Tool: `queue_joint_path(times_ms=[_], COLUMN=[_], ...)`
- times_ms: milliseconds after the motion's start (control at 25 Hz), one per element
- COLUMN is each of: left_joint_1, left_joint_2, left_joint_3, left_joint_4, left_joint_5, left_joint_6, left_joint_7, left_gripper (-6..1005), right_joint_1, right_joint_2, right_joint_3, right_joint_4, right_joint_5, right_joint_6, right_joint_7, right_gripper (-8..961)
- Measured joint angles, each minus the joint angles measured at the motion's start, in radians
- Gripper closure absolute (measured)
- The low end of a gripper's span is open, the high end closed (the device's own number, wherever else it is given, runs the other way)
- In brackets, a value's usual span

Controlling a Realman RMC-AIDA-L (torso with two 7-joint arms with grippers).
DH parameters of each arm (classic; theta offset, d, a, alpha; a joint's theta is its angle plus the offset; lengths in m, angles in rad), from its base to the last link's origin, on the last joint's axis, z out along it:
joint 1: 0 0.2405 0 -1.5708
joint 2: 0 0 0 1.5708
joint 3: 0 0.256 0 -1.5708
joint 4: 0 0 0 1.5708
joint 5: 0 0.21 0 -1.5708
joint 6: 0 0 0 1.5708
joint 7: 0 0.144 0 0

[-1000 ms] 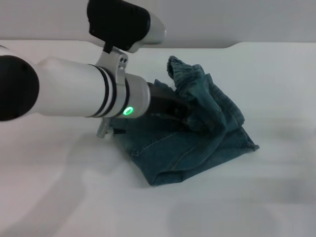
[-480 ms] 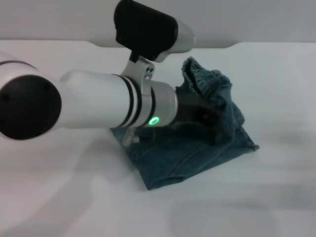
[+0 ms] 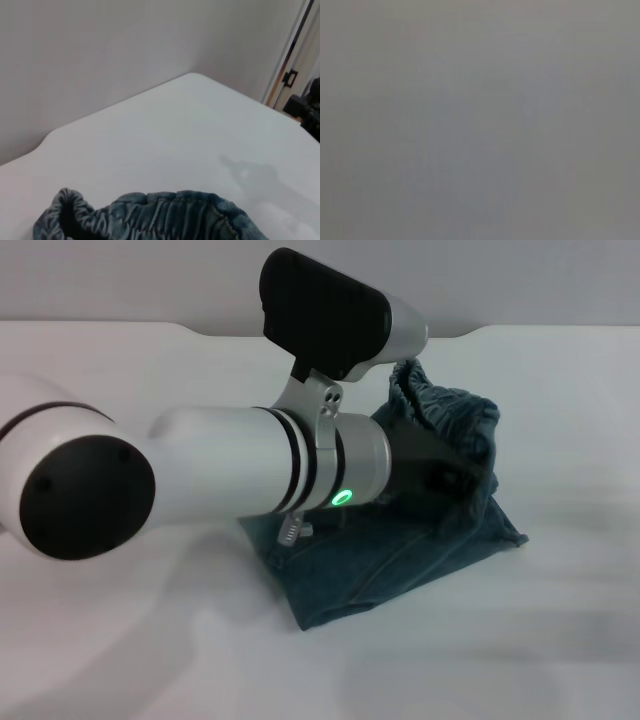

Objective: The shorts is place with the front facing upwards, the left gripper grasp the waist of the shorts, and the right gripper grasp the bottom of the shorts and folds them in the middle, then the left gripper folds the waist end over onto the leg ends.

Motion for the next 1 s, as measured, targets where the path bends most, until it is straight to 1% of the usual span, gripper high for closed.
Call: queue_joint_path(times_ms=[320, 480, 680, 880, 1000], left_joint_1=[-0.028, -0.044, -0.070, -0.073, -0.078], left_joint_2=[-0.001, -0.002, -0.002, -0.003, -0.003], left_joint_3=[0.043, 0.056, 0.080, 0.105, 0.112], left_joint_4=[0.036, 0.051, 0.094, 0.114, 0.120], left_joint_5=[-0.015, -0.015, -0.015, -0.011, -0.012], left_joint_6=[0.070, 0.082, 0.119, 0.174, 0.184], left_joint_7=[0.000, 0.000, 0.000, 0.004, 0.028], left_gripper=[886, 887, 889, 888, 743], right_joint_1=[-0.001, -0.001, 0.001, 0.003, 0.002], right_joint_2=[-0.001, -0.001, -0.001, -0.001, -0.001], right_joint_3=[-0.002, -0.002, -0.003, -0.003, -0.002], right_joint_4=[0.000, 0.000, 0.000, 0.007, 0.018], right_joint_5=[-0.001, -0.001, -0.001, -0.001, -0.001], right_joint_6=[0.000, 0.000, 0.001, 0.003, 0.006], right_joint_7=[0.000, 0.000, 0.000, 0.002, 0.002], right_gripper=[954, 954, 954, 954, 954])
